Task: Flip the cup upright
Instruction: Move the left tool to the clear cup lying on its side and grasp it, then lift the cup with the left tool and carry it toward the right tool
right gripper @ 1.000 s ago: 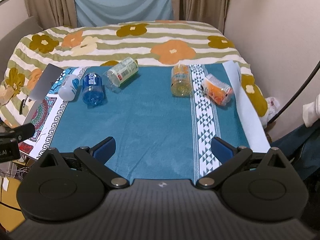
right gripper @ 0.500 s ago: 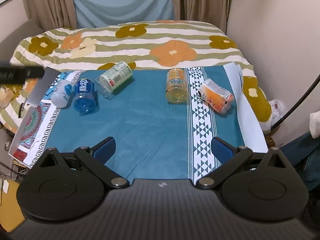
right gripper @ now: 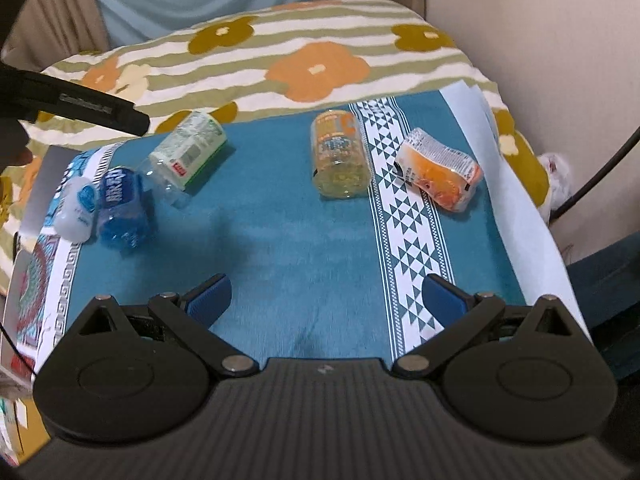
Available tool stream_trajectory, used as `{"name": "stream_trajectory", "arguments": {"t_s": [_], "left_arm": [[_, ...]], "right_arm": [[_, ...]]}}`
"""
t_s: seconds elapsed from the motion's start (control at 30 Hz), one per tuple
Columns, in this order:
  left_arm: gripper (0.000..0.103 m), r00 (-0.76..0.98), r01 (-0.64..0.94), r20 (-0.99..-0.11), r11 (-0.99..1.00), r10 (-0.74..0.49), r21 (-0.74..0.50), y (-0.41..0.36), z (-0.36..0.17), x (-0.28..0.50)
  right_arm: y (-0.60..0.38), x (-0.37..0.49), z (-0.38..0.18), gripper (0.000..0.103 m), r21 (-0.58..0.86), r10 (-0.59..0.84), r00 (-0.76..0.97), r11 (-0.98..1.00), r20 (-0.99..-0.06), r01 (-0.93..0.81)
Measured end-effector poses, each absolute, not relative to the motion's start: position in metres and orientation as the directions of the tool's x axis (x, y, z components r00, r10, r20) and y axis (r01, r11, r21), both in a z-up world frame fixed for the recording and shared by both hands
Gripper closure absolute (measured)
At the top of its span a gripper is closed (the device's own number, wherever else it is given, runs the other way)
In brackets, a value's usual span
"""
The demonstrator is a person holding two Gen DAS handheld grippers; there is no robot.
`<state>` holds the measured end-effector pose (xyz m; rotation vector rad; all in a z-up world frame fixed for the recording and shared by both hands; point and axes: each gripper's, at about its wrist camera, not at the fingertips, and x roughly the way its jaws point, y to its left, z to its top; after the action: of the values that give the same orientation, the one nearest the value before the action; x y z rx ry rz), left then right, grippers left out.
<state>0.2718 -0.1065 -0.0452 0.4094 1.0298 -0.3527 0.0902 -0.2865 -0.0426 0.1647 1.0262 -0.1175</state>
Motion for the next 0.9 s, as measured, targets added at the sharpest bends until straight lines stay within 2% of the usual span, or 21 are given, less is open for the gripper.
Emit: {"name": "stream_trajectory", "arguments": {"t_s": [0.3,0.5,0.6,0.73,0.9], "left_arm": [[0.002,0.299,0.519,-0.951,0.85,-0.079,0.092,-0.115,-0.106,0.325],[0.009,0.25,0.541,-0.965,0.838,-0.077,0.073,-0.118,-0.126,0.336],[0.018,0.228,0.551,-0.97,0.832,-0.078,0.063,-0.118,-0.133,0.339],[0.035,0.201,0.555,-0.977,0.831,-0.074,0.051,-0.117,-0.14,0.343],[0.036,0.19,0.563,-0.978,0.826,-0.083,0.039,-0.117,-0.141,0.343]], "right_arm": [[-0.29,0.125,-0.076,0.0,0.105,-0.017,0.435,0.961,-0.9,0.255],[-0.29,0.135,-0.091,0.0,0.141,0.013,0.4,0.946,-0.916,0.291],[-0.288,0.139,-0.095,0.0,0.147,0.018,0.388,0.941,-0.921,0.304],[-0.29,0.145,-0.098,0.0,0.171,0.035,0.381,0.928,-0.924,0.33],[-0.287,0.15,-0.101,0.0,0.177,0.043,0.38,0.929,-0.924,0.325]]}}
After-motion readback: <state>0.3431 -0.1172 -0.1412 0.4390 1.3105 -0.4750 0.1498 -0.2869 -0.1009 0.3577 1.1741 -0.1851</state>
